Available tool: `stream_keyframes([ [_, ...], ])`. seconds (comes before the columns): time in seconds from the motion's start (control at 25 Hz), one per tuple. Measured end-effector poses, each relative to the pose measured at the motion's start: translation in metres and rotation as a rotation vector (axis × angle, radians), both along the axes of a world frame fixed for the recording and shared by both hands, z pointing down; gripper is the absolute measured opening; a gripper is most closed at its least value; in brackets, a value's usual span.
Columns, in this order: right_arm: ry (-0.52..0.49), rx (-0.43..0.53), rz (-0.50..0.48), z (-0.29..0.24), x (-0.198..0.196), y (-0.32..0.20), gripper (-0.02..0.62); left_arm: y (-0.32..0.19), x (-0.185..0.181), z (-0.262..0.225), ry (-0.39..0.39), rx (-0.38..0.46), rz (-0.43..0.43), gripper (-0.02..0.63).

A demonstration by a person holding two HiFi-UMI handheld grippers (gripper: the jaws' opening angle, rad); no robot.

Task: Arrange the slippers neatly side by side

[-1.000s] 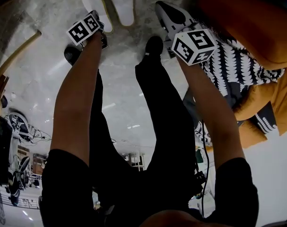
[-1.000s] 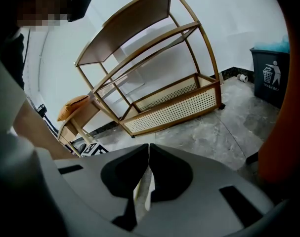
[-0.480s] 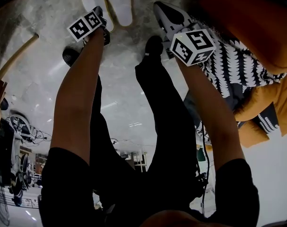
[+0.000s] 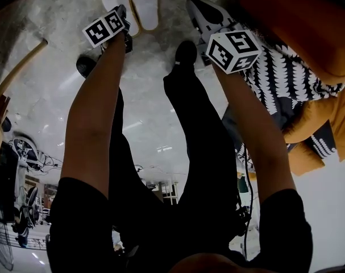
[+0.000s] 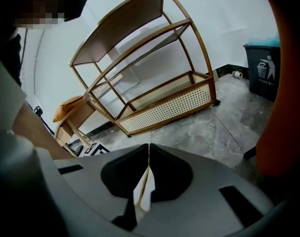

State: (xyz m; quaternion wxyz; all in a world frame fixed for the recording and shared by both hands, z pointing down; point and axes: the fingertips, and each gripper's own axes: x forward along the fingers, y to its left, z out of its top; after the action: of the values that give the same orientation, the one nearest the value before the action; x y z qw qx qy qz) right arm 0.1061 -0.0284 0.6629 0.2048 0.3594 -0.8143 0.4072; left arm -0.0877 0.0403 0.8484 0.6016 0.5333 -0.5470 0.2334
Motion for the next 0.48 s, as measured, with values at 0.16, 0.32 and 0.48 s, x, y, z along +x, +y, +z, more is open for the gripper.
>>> stream_keyframes([
  [0.16,0.004,-0.005,-0.006,-0.010,-0.006,0.004,0.034,0.003,-0.005,-0.020,-0.012,0.011,0.014,0.097],
  [0.32,0.007,0.000,-0.022,-0.040,-0.019,0.009,0.034,0.012,-0.009,-0.064,0.002,0.038,0.001,0.089],
  [0.48,-0.002,0.043,-0.040,-0.091,-0.043,0.005,0.034,0.000,-0.016,-0.137,0.005,0.148,0.067,0.058],
])
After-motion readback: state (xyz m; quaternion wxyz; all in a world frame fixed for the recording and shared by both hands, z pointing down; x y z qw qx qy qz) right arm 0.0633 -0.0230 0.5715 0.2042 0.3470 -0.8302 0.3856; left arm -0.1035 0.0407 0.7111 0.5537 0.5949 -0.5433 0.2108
